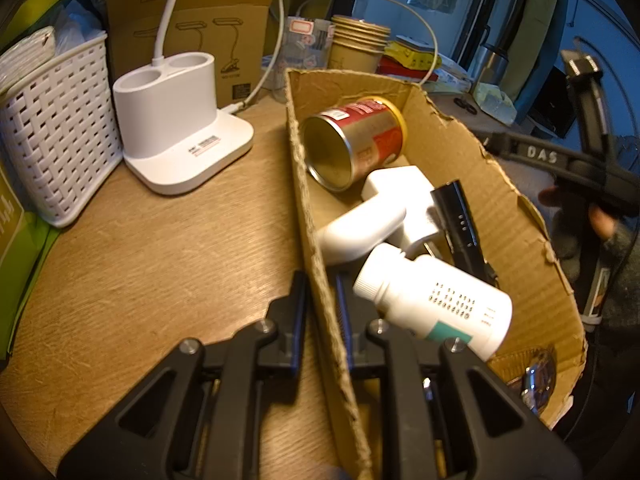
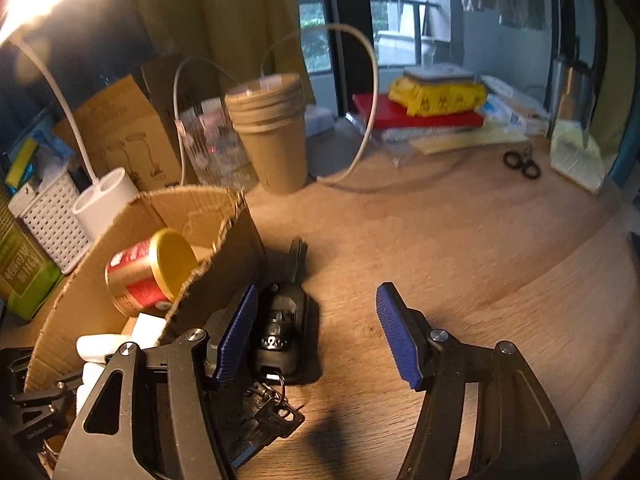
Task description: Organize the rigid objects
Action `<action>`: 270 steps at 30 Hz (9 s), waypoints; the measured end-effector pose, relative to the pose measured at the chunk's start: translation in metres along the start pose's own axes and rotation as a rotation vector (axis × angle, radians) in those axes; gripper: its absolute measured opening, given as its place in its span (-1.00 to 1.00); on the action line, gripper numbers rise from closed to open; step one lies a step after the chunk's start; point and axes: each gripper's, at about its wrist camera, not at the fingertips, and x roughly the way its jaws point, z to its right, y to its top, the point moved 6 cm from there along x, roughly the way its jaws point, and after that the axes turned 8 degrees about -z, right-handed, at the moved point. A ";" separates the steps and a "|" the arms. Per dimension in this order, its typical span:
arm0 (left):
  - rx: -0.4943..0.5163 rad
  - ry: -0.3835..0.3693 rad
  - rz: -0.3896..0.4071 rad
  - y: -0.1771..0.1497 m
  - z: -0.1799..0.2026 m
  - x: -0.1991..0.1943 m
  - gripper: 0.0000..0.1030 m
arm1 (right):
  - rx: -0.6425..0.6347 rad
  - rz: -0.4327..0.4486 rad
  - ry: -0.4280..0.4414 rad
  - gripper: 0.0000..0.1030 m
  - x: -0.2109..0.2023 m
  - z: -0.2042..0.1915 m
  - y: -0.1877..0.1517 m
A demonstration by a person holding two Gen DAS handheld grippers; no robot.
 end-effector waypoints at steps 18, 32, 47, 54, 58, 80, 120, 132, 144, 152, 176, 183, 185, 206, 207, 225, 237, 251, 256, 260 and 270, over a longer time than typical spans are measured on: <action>-0.001 0.000 0.000 0.001 0.000 0.001 -0.69 | -0.015 -0.073 0.069 0.26 0.023 -0.005 -0.009; -0.001 -0.001 -0.001 0.001 0.000 0.001 -0.69 | -0.059 -0.058 0.056 -0.07 0.022 -0.014 -0.008; -0.001 -0.001 -0.001 0.001 -0.001 0.001 -0.68 | -0.074 -0.074 -0.009 -0.06 0.026 -0.013 -0.011; -0.001 -0.001 -0.001 0.001 -0.001 0.001 -0.68 | -0.064 -0.072 -0.014 -0.25 0.024 -0.011 -0.013; -0.001 -0.001 -0.001 0.001 0.000 0.001 -0.68 | -0.058 -0.038 -0.022 -0.26 0.016 -0.008 -0.009; -0.001 -0.001 -0.001 0.001 0.000 0.001 -0.68 | -0.113 0.227 -0.027 -0.26 -0.097 -0.043 0.013; -0.001 -0.002 -0.001 0.001 -0.001 0.001 -0.68 | -0.191 0.093 0.032 -0.26 -0.040 -0.095 0.001; -0.001 -0.001 -0.001 0.001 0.000 0.001 -0.68 | -0.246 0.044 -0.015 -0.26 -0.032 -0.100 -0.007; -0.001 -0.002 -0.001 0.001 0.000 0.001 -0.68 | -0.254 0.023 -0.006 -0.26 -0.032 -0.100 -0.008; -0.002 -0.002 -0.001 0.001 0.000 0.001 -0.68 | -0.233 0.055 -0.006 -0.25 -0.045 -0.095 -0.005; -0.002 -0.002 -0.001 0.001 -0.001 0.001 -0.67 | -0.172 0.080 -0.029 -0.24 -0.058 -0.071 -0.004; -0.005 0.009 0.002 0.001 -0.001 0.001 -0.67 | -0.133 0.074 -0.048 -0.23 -0.067 -0.064 -0.015; -0.006 0.011 0.003 0.001 -0.001 0.001 -0.67 | -0.114 0.076 -0.056 -0.23 -0.073 -0.060 -0.021; -0.003 0.079 0.084 0.000 0.004 -0.029 -0.50 | 0.034 0.159 -0.144 -0.07 -0.150 -0.035 -0.058; -0.008 0.086 0.097 -0.001 0.004 -0.033 -0.49 | 0.036 0.166 -0.144 -0.07 -0.153 -0.035 -0.058; -0.023 0.131 0.294 -0.001 0.026 -0.125 0.15 | 0.036 0.280 -0.118 -0.04 -0.207 -0.042 -0.062; 0.020 0.150 0.411 0.004 0.053 -0.178 0.67 | 0.013 0.378 -0.121 0.13 -0.251 -0.054 -0.066; 0.060 0.191 0.555 0.003 0.075 -0.226 0.79 | -0.002 0.458 -0.117 0.27 -0.284 -0.059 -0.073; 0.074 0.194 0.562 0.003 0.079 -0.229 0.80 | -0.001 0.467 -0.117 0.28 -0.286 -0.058 -0.073; 0.078 0.189 0.560 0.001 0.081 -0.227 0.81 | 0.000 0.469 -0.117 0.28 -0.286 -0.058 -0.073; 0.099 0.184 0.582 -0.002 0.087 -0.229 0.81 | 0.000 0.458 -0.116 0.28 -0.282 -0.058 -0.072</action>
